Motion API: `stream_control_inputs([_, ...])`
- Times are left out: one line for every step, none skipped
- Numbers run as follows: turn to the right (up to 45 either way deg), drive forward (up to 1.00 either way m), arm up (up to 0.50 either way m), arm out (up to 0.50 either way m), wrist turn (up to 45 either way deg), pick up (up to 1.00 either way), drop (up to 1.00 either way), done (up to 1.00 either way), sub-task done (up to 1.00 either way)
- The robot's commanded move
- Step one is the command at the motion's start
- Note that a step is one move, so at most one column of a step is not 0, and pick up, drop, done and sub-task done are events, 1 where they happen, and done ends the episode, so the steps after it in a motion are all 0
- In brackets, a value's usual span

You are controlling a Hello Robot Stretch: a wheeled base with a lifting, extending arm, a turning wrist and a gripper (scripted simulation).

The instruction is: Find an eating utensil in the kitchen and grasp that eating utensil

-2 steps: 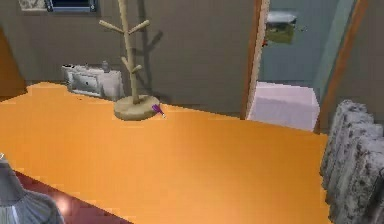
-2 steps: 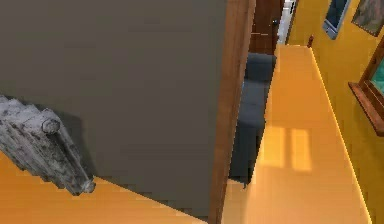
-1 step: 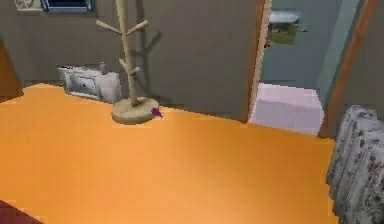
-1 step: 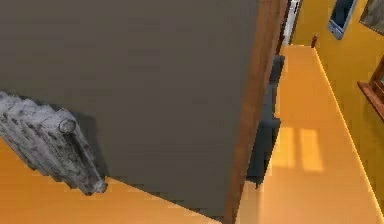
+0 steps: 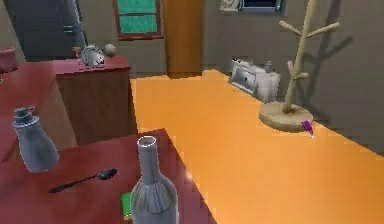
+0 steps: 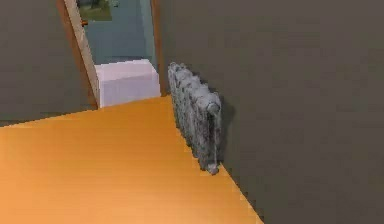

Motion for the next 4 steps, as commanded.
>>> stream_control_inputs([-45.0,0.0,0.0,0.0,0.0,0.0,0.0,0.0,0.0])
stream_control_inputs([-45.0,0.0,0.0,0.0,0.0,0.0,0.0,0.0,0.0])
stream_control_inputs([-27.0,0.0,0.0,0.0,0.0,0.0,0.0,0.0,0.0])
stream_control_inputs([0.0,0.0,0.5,0.0,0.0,0.0,0.0,0.0,0.0])
